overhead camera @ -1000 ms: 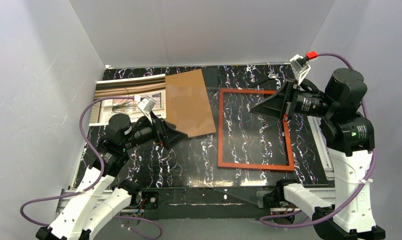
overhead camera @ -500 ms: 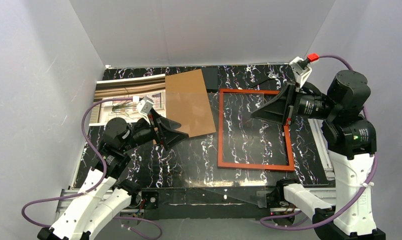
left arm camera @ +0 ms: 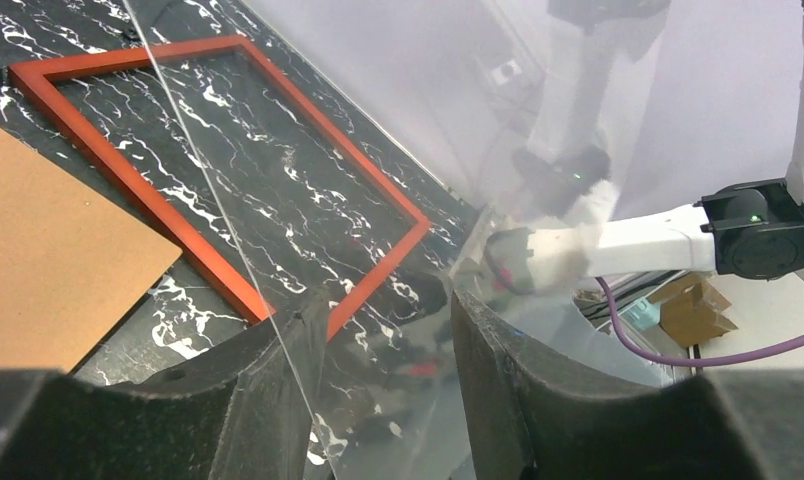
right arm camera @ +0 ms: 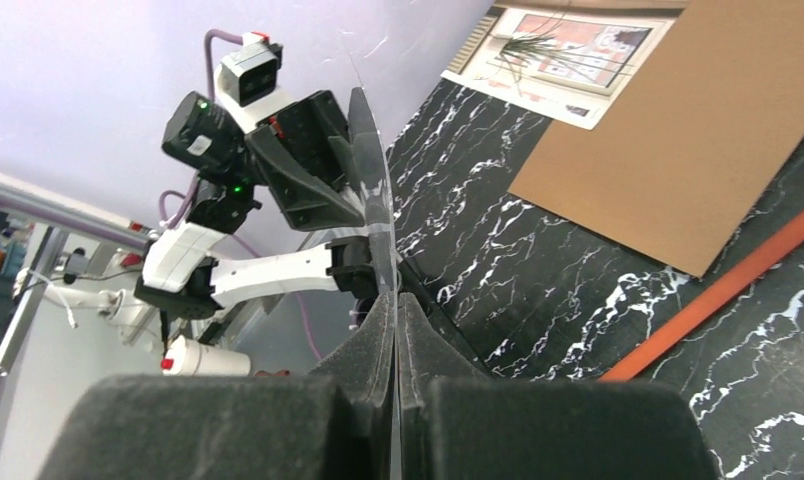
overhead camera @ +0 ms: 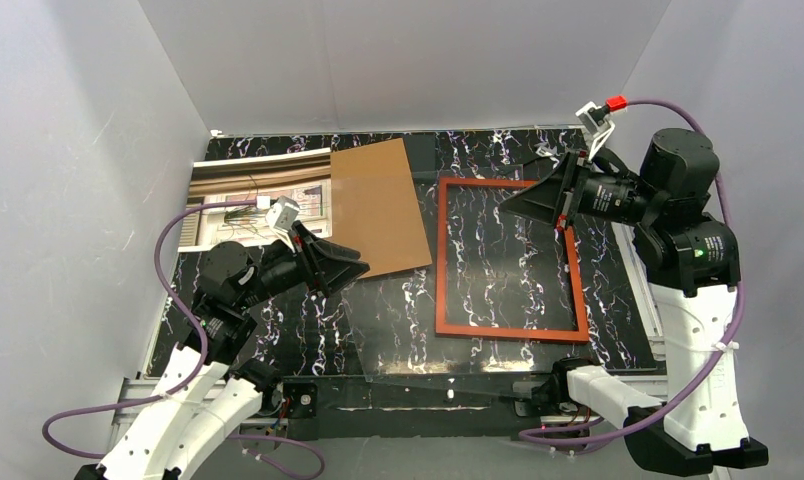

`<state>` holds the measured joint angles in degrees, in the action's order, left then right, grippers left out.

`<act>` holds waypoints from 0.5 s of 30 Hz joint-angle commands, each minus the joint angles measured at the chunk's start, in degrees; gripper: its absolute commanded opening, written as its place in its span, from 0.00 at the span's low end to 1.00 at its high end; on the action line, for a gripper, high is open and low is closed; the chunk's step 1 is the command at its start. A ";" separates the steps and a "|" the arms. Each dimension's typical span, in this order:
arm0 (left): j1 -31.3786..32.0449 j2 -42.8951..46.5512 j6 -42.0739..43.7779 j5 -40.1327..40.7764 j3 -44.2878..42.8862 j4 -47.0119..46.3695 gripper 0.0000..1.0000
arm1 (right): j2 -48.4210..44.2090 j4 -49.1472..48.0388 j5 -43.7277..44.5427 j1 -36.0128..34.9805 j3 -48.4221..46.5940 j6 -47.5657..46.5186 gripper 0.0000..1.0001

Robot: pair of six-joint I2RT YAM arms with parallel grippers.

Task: Put the photo into the frame

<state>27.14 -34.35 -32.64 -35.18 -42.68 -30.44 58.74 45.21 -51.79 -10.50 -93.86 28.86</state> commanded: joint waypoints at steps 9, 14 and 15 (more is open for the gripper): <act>0.15 1.54 -0.42 0.18 -2.33 -0.38 0.45 | 0.56 -3.76 8.07 0.97 1.16 -2.62 0.01; 0.20 2.07 -0.83 1.96 -2.23 -0.15 0.42 | 1.00 -6.83 4.07 1.14 3.55 -3.75 0.01; 0.20 2.16 -0.89 2.42 -2.20 -0.19 0.41 | 0.88 -7.34 3.65 1.19 4.06 -3.99 0.01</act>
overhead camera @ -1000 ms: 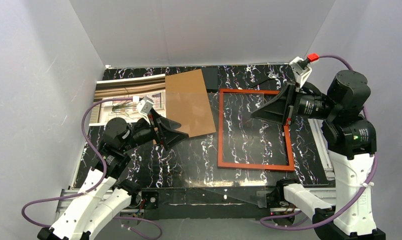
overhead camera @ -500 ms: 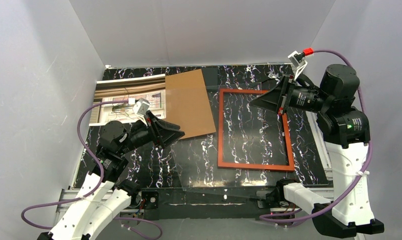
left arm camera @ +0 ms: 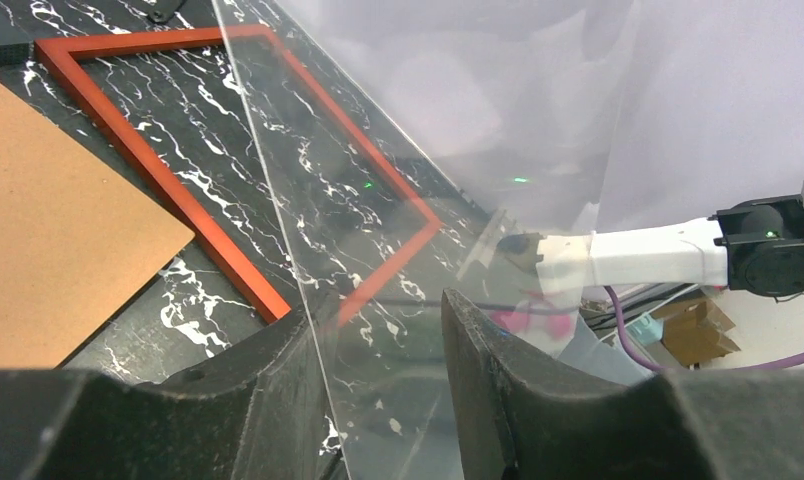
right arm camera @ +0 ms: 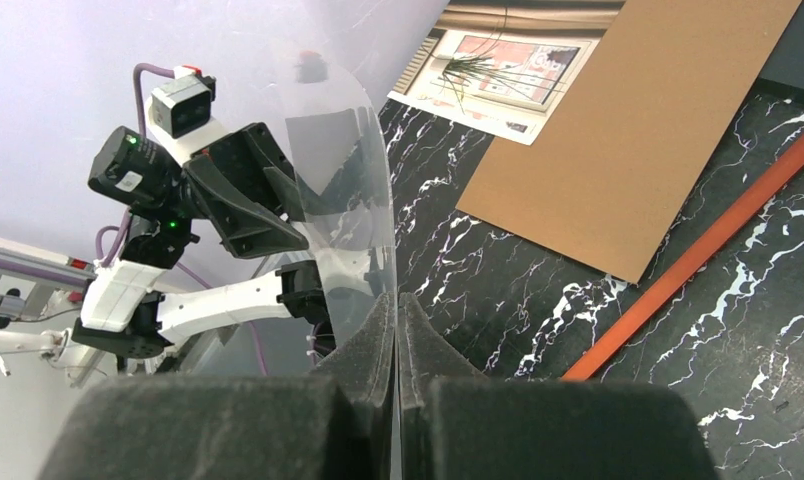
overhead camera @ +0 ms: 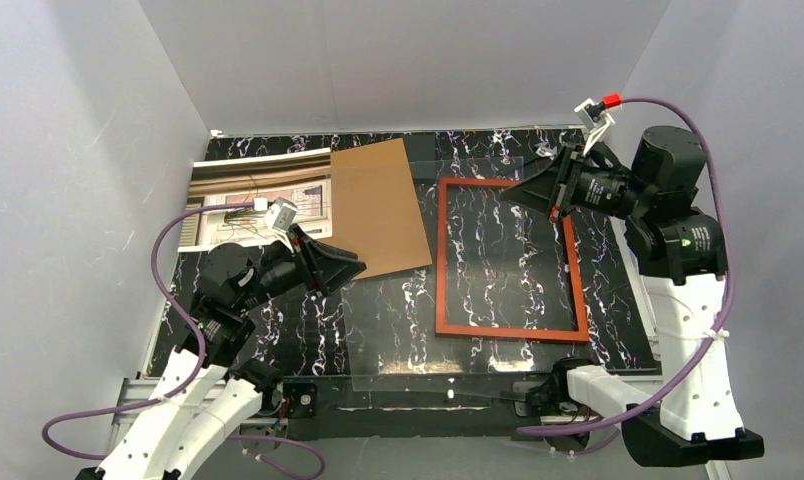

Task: Put the photo into the frame

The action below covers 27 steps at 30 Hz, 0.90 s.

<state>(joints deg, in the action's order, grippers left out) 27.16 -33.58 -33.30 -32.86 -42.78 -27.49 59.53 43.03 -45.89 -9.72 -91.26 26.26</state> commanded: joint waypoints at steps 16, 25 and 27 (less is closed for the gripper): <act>0.18 0.50 -2.47 0.88 -1.89 -5.45 0.02 | 0.81 -9.95 -6.25 0.67 6.47 -0.58 0.13; 0.18 2.11 -0.72 4.69 -1.33 -2.64 0.00 | 2.73 -8.33 -2.86 0.94 7.45 -1.87 0.44; 0.18 2.06 -0.09 5.51 -1.73 -1.14 0.00 | 3.14 -6.05 0.13 0.93 7.14 -2.52 0.64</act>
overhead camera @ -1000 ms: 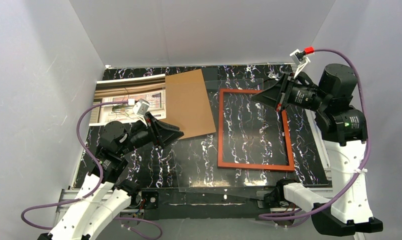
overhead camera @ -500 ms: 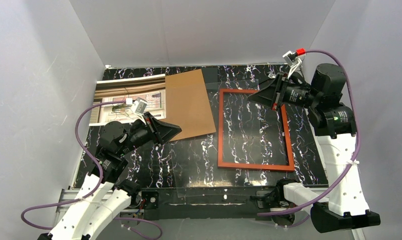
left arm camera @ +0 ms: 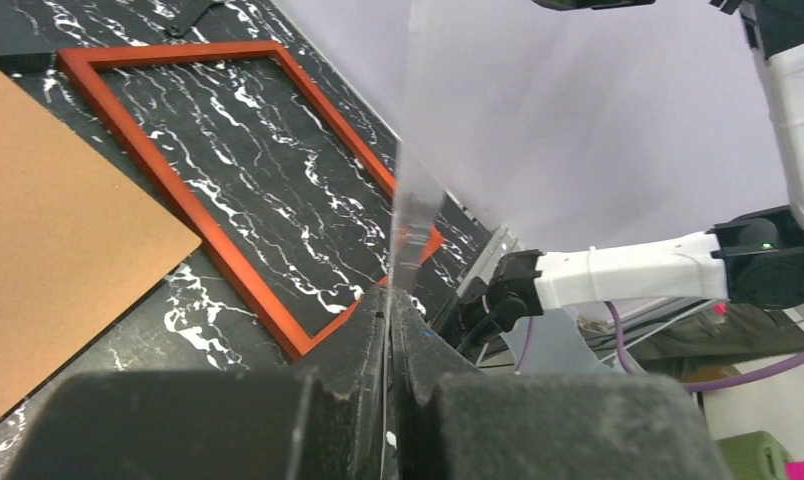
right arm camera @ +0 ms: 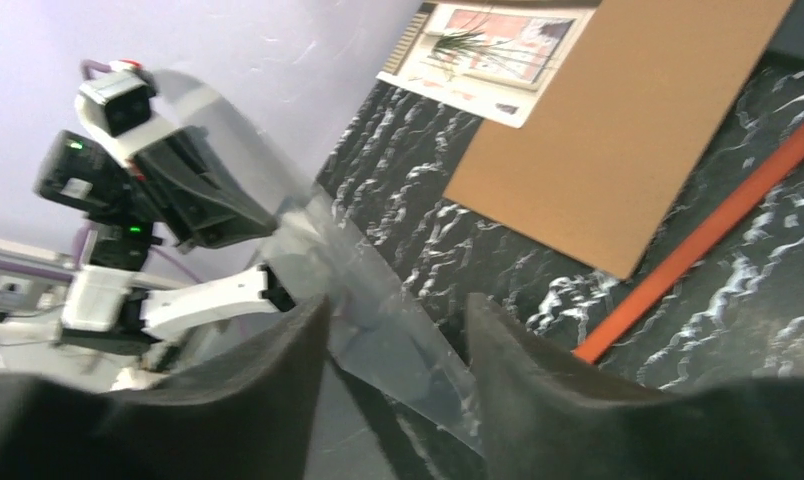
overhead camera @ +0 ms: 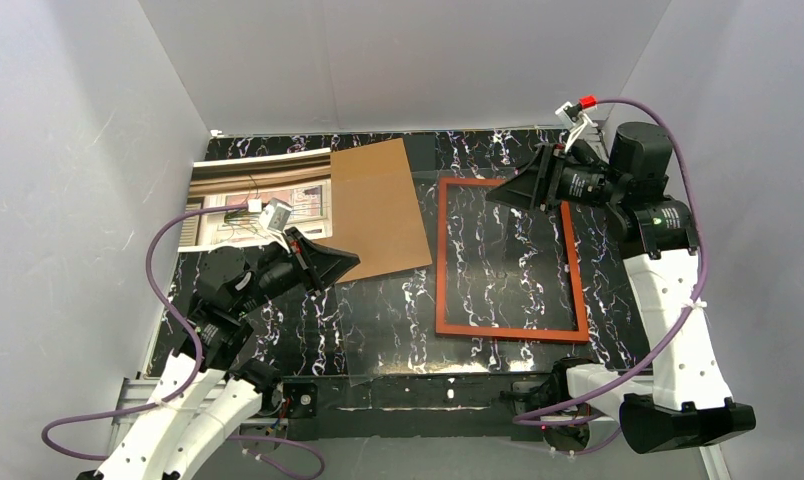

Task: Put the photo into the frame

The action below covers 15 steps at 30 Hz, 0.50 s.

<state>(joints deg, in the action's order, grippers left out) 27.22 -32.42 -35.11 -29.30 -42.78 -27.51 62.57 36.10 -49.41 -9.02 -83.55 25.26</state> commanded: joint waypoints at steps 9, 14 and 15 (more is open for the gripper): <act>0.07 -0.72 2.60 2.47 -6.78 5.66 0.00 | -1.97 6.22 12.63 0.31 3.19 -5.34 0.92; 0.11 -0.65 0.94 3.51 -10.20 6.74 0.00 | -5.13 5.08 10.21 0.35 9.98 -6.38 0.96; 0.11 -0.65 0.33 3.65 -10.59 6.48 0.00 | -5.89 4.54 9.39 0.42 11.40 -6.55 0.96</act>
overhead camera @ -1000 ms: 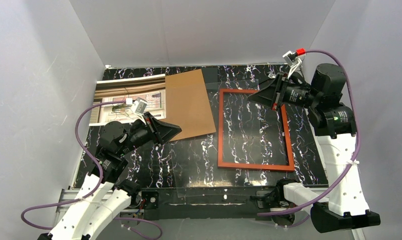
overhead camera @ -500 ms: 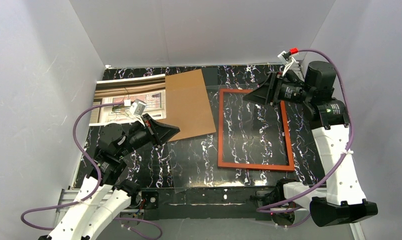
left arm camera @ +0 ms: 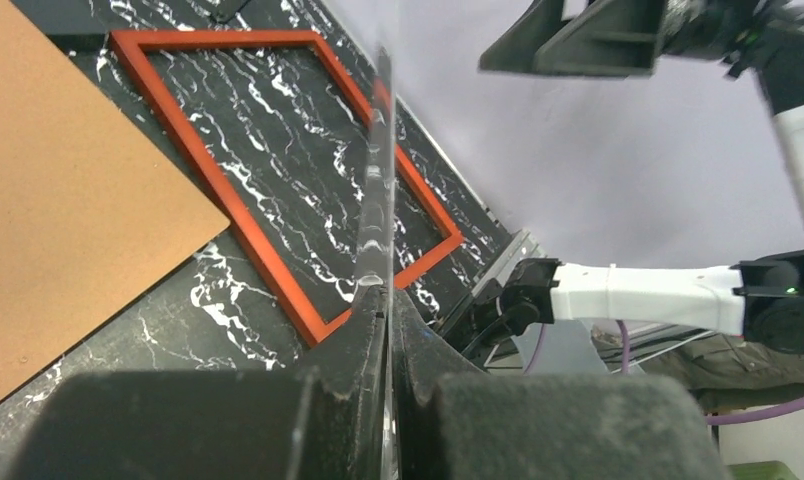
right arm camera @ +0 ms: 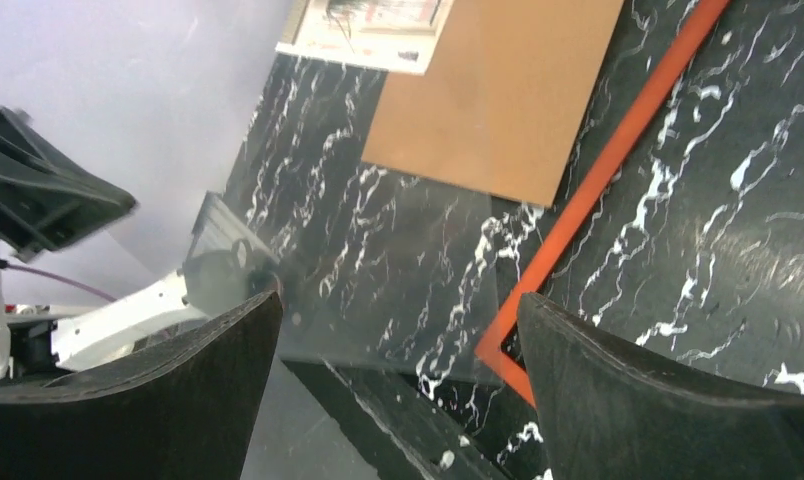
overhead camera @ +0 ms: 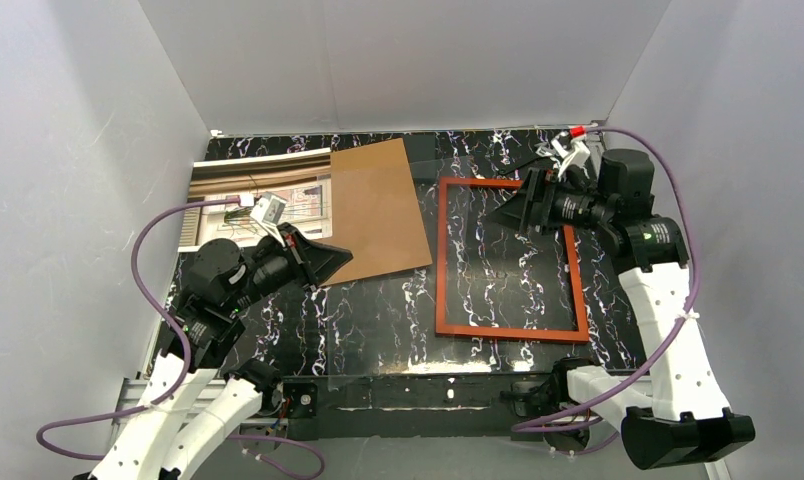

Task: Put the photo into the frame

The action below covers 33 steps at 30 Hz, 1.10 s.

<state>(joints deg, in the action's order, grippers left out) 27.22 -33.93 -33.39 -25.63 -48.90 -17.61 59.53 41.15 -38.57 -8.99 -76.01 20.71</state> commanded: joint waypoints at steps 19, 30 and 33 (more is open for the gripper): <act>0.11 2.07 -13.22 -1.80 -13.28 -13.16 0.00 | -11.03 -17.98 -25.62 0.70 18.18 -0.55 0.94; 0.11 1.62 -16.58 -3.03 -12.43 -19.35 0.00 | -4.44 -51.64 -37.84 -0.57 20.50 19.37 0.95; 0.11 1.31 -16.14 -2.93 -12.06 -18.47 0.00 | -5.29 -54.10 -38.64 -2.19 20.14 21.94 0.94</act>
<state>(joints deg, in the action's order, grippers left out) 27.22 -32.69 -49.25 -27.64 -60.12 -28.84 55.81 -2.76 -73.36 -9.34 -54.92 36.47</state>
